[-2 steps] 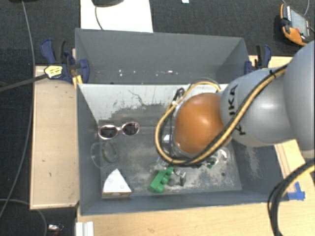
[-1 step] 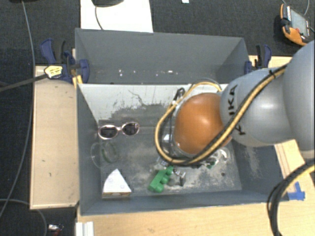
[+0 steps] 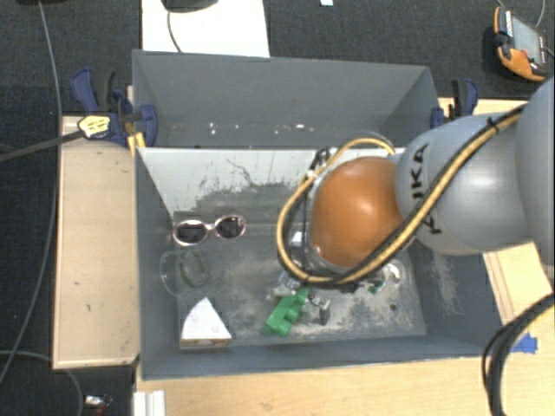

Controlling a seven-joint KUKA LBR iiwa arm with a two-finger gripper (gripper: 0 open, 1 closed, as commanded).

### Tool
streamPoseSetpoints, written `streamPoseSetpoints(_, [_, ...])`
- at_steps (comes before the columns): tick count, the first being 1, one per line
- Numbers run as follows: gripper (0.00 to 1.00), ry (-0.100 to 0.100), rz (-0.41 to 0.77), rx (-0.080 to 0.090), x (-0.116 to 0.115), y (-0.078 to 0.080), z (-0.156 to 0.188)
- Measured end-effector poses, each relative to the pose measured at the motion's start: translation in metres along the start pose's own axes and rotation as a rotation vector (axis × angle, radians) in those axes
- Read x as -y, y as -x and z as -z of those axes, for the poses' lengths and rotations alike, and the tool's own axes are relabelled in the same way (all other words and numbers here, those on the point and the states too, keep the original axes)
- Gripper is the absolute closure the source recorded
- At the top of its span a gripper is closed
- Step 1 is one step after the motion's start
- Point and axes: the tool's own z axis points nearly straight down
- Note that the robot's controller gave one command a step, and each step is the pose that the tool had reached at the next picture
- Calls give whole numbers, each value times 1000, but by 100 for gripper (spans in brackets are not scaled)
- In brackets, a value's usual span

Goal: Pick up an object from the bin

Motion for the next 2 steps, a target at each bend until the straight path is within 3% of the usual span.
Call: streamPoseSetpoints(2, [100,-1,-3,2,0,1,35])
